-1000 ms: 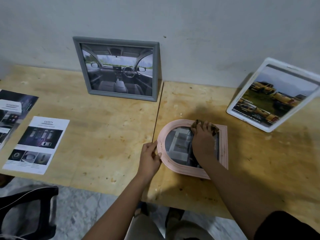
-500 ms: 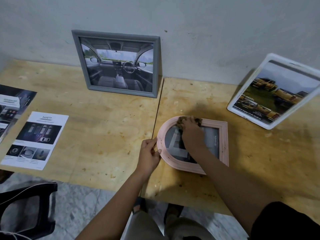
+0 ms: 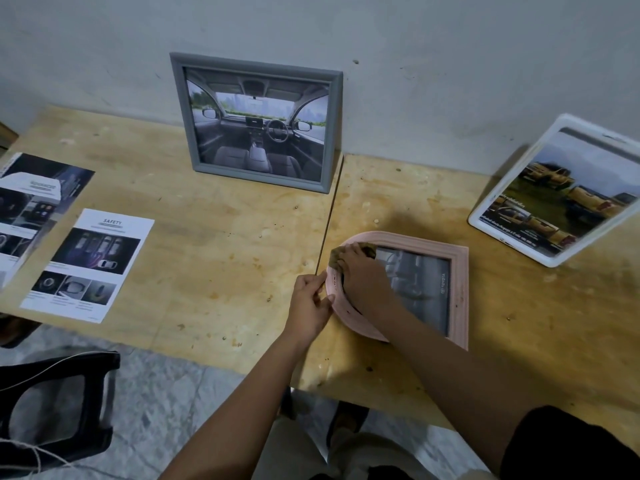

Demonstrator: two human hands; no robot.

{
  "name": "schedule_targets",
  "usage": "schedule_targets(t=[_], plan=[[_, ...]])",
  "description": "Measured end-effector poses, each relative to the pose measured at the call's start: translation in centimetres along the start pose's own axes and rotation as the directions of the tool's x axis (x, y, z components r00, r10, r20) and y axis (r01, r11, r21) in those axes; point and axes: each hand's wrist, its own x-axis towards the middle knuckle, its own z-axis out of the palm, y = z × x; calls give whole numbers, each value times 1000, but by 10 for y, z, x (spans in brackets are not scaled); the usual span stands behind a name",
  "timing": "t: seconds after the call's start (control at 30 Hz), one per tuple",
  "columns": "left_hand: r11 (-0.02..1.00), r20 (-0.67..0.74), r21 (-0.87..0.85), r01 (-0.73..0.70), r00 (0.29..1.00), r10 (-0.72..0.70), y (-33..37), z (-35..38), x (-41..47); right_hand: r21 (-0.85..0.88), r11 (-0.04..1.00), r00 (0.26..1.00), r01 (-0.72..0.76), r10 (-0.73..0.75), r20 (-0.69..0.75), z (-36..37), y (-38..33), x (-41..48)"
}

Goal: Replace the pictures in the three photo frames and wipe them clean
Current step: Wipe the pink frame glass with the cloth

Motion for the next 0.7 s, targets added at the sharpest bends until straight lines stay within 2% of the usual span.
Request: schedule_targets(t=[0.23,0.33,0.4,0.6,0.7], plan=[[1000,-25,24,-20,999,21,-3,2,1,-39,995,993,89,-86,80,-2,-3,-16],[1000,-73,-7,-19,997,18,-1,6,-3,-28,989,988,145,-143,65,-7,-5,-21],[999,-99,-34,-20,995,17,-2,9,-9,-55,987,983,152,-145,112,-14,-4,-21],[998,-45,44,-37,998,39,-16,-2,-22,94,979,975,183,-193,106,-14,3,-41],[999,-60,24,40,997,-38,-4,-11,-5,107,974,975,200,-209,80,-10,4,-47]])
